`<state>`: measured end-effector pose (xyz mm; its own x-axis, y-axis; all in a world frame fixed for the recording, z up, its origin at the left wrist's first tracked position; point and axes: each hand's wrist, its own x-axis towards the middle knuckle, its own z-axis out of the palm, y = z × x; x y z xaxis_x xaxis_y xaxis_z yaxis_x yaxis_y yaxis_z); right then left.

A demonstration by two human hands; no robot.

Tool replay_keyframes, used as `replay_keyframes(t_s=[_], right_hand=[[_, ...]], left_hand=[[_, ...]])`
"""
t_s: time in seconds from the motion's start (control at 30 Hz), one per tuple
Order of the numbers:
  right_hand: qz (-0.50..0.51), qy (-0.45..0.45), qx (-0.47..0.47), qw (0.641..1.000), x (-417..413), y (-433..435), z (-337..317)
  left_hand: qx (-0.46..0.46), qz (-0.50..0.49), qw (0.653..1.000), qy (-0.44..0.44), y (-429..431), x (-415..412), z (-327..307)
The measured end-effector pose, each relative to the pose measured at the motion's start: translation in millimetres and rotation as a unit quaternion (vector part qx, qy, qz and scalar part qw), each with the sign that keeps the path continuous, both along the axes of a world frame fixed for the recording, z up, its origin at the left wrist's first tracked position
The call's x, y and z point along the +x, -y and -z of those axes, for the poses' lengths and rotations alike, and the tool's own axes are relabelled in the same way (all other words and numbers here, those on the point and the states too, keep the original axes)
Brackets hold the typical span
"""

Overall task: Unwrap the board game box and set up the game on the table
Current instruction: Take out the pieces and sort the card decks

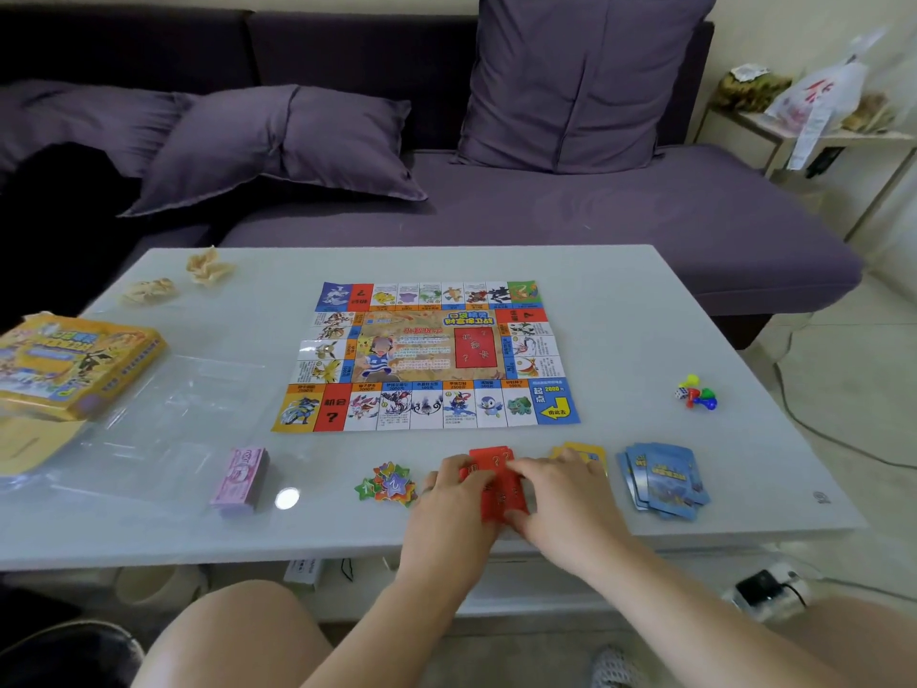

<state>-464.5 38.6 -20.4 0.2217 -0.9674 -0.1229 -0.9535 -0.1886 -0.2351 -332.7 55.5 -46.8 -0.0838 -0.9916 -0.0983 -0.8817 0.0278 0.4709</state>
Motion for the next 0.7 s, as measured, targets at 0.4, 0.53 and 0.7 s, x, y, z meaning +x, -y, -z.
replay_keyframes(t_s=[0.4, 0.53, 0.7], right_hand=[[-0.022, 0.114, 0.001, 0.993, 32, 4, -26], [-0.096, 0.150, 0.056, 0.982, 80, 10, -30], [-0.156, 0.181, 0.114, 0.964, 152, 16, -33]], left_hand=[[-0.076, -0.043, 0.992, -0.095, -14, 37, -19], [-0.088, -0.136, 0.979, -0.120, -26, 89, -32], [-0.134, -0.261, 0.944, -0.150, -41, 157, -38]])
